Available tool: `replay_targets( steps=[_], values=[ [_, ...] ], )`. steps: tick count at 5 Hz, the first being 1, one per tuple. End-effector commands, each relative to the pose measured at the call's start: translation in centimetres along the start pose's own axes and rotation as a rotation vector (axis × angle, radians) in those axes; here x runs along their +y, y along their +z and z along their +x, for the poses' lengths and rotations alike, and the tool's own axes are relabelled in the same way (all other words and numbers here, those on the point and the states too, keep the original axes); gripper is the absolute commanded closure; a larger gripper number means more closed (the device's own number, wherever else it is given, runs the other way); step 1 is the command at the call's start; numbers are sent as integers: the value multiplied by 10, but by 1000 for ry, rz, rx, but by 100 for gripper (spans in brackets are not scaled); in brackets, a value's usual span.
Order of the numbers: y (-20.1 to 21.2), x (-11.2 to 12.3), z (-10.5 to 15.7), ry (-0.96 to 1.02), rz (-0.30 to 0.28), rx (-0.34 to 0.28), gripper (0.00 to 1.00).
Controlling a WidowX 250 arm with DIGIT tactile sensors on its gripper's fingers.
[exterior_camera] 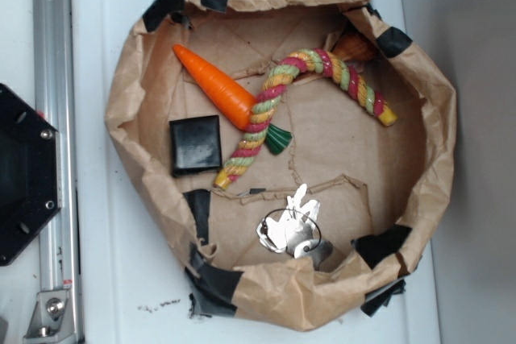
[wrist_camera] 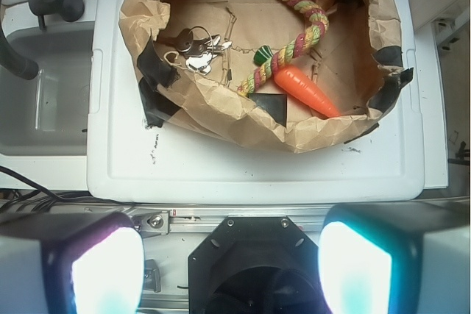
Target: Grab the multicolored rope.
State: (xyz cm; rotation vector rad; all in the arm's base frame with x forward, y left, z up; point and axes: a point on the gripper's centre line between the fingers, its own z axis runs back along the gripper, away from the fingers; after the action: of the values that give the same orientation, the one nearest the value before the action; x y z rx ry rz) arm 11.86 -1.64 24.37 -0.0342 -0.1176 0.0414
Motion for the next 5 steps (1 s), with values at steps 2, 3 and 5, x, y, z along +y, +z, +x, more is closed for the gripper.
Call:
replay_targets(
  steps=[2,3,5],
  values=[
    [-55,21,45,-34,51,1,0],
    [-93,40,90,24,29,-1,0],
    [-142,66,141,223,49,16,0]
  ],
)
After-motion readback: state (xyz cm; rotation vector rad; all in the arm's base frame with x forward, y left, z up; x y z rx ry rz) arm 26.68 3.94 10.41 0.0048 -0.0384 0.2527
